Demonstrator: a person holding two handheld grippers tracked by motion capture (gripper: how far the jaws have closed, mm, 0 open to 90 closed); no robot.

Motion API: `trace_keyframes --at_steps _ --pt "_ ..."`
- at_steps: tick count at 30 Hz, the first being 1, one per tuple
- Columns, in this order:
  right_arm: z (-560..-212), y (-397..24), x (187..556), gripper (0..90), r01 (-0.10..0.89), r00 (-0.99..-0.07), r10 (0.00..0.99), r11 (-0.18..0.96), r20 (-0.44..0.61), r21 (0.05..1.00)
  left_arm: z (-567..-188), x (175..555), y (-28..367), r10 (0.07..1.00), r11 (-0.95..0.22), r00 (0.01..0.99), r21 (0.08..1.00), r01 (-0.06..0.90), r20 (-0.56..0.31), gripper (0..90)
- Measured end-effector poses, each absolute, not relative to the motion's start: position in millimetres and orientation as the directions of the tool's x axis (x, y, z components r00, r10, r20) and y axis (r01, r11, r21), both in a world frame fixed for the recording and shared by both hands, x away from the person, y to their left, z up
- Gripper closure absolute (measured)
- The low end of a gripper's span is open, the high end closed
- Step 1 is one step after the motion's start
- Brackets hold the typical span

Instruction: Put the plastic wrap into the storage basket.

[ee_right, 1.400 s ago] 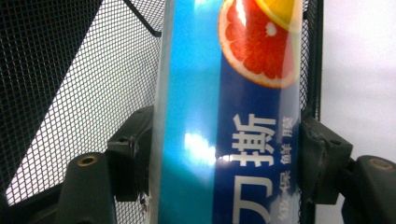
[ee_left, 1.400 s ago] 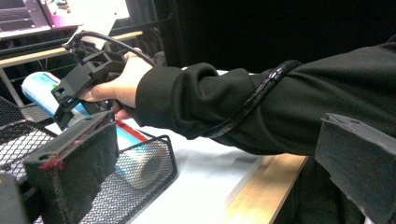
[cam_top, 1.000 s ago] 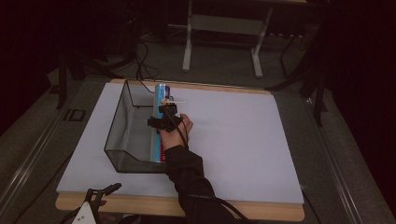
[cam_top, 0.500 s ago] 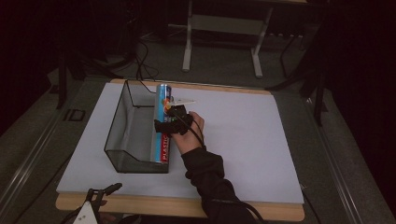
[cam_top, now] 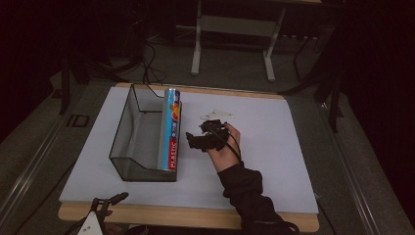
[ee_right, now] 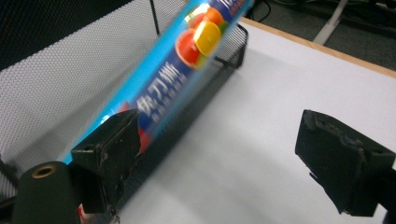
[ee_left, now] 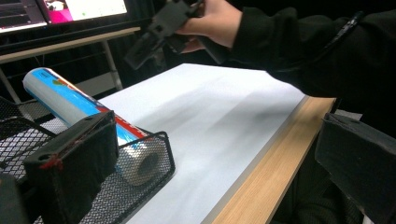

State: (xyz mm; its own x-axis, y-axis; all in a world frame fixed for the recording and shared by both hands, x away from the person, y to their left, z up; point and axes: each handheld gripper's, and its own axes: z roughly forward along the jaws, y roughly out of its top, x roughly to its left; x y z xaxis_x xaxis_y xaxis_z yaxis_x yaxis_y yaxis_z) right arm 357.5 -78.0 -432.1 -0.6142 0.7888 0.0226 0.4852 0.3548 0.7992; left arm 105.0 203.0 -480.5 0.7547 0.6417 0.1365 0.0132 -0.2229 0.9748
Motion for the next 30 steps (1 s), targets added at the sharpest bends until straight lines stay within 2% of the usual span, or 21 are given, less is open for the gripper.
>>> trace_keyframes --at_steps 15,30 --pt "-440 -144 324 13.8 0.493 -0.605 0.795 0.327 0.048 0.806 -481 105 202 0.64 -0.23 0.756 0.973 0.016 0.139 0.2" --pt "-447 -183 285 14.8 0.455 -0.596 0.803 0.336 0.002 0.825 -482 106 201 0.637 -0.234 0.759 0.972 0.018 0.139 0.2"
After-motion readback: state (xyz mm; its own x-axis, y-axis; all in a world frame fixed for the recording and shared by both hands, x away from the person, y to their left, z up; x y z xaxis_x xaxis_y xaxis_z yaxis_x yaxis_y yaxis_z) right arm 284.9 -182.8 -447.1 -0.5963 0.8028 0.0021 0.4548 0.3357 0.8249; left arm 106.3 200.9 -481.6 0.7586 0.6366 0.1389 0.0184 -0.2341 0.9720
